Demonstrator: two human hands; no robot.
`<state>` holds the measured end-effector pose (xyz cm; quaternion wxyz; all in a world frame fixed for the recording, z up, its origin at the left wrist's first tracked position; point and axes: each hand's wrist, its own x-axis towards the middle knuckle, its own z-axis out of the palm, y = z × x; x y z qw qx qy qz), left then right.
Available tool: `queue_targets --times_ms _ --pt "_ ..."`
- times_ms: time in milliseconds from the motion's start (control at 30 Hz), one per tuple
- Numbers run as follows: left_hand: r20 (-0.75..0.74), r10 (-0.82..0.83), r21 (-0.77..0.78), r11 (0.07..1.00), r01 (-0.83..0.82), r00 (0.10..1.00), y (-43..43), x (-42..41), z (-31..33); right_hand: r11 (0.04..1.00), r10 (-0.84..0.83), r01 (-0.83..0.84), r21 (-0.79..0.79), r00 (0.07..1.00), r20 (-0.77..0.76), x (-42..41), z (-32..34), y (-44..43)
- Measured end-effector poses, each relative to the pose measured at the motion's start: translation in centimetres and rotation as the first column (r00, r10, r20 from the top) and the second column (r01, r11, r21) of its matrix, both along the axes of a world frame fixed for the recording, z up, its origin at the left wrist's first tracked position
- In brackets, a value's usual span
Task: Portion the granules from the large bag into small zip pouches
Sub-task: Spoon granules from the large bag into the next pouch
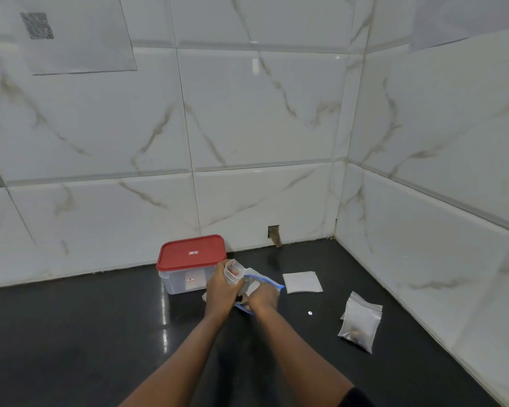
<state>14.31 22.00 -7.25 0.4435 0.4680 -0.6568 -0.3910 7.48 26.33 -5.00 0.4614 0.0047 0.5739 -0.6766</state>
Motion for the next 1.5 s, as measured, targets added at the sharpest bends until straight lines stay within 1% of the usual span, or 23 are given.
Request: queue_targets --times_ms 67,133,167,233,300,333,400,533,633,700,800,867,967,1033,1100,1200,1267,1367,1400,1500 --pt "0.002 0.001 -0.003 1.0 -0.001 1.0 0.0 0.0 0.0 0.999 0.045 -0.043 0.028 0.998 -0.047 -0.3 0.0 0.2" --pt "0.004 0.002 0.001 1.0 -0.002 1.0 0.1 0.0 0.0 0.992 0.098 -0.08 0.1 0.977 -0.192 -0.6 -0.5 0.1" --pt "0.007 0.004 0.005 1.0 -0.004 1.0 0.2 0.0 0.1 0.983 0.144 -0.104 0.153 0.95 -0.276 -0.8 -0.8 0.0" --pt "0.012 0.007 0.013 1.0 -0.007 1.0 0.2 0.1 0.1 0.951 0.259 -0.16 0.266 0.88 -0.398 -1.0 -1.0 -0.2" --pt "0.019 0.008 0.013 1.0 -0.008 1.0 0.3 0.0 0.1 0.903 0.385 -0.2 0.379 0.769 -0.51 -1.4 -0.4 0.5" --pt "0.02 0.009 0.013 1.0 -0.009 1.0 0.3 0.0 0.1 0.889 0.422 -0.211 0.405 0.718 -0.553 -1.7 0.1 1.0" --pt "0.01 0.008 0.022 1.0 -0.008 1.0 0.4 -0.1 0.3 0.872 0.466 -0.242 0.425 0.676 -0.57 -2.8 0.8 1.7" --pt "0.002 0.029 0.052 0.998 -0.029 1.0 0.1 -0.3 0.5 0.867 0.48 -0.246 0.434 0.647 -0.592 -5.2 2.3 2.7" --pt "0.008 0.03 0.062 0.998 -0.031 1.0 -0.3 -0.5 0.5 0.834 0.529 -0.24 0.497 0.605 -0.595 -7.3 3.5 2.9" --pt "0.021 0.025 0.059 0.998 -0.026 0.999 -0.4 -0.5 0.7 0.827 0.539 -0.252 0.503 0.614 -0.577 -8.8 4.3 3.0" --pt "0.026 0.011 0.066 0.998 -0.013 1.0 -0.5 -0.4 0.7 0.843 0.517 -0.291 0.452 0.671 -0.532 -10.9 5.7 3.7" --pt "0.028 0.008 0.063 0.998 -0.01 1.0 -0.6 -0.4 0.7 0.866 0.486 -0.299 0.402 0.694 -0.531 -11.6 6.8 4.3" --pt "0.033 -0.02 0.068 0.998 0.017 0.999 -0.4 -0.3 0.7 0.898 0.437 -0.294 0.328 0.693 -0.574 -11.4 8.5 4.7" --pt "0.046 -0.046 0.076 0.996 0.042 0.998 -0.3 -0.4 0.7 0.91 0.415 -0.295 0.293 0.66 -0.626 -10.5 9.4 4.5" --pt "0.066 -0.058 0.073 0.996 0.053 0.996 -0.3 -0.5 0.5 0.896 0.442 -0.308 0.319 0.55 -0.709 -9.4 9.7 4.2" --pt "0.074 -0.051 0.072 0.996 0.045 0.996 -0.3 -0.6 0.4 0.868 0.481 -0.305 0.393 0.312 -0.82 -7.6 9.5 3.6" --pt "0.065 -0.038 0.065 0.997 0.033 0.997 -0.3 -0.7 0.5 0.861 0.478 -0.295 0.415 0.19 -0.858 -6.7 9.1 3.4" --pt "0.046 -0.032 0.069 0.997 0.029 0.998 -0.4 -0.7 0.7 0.857 0.461 -0.231 0.461 -0.058 -0.886 -5.8 8.8 3.3" --pt "0.042 -0.032 0.071 0.997 0.029 0.999 -0.5 -0.6 0.6 0.855 0.456 -0.222 0.469 -0.112 -0.883 -5.6 8.7 3.3" --pt "0.013 -0.029 0.077 0.997 0.028 0.999 -0.7 -0.5 0.6 0.834 0.453 -0.23 0.502 -0.233 -0.86 -5.1 8.8 3.2"
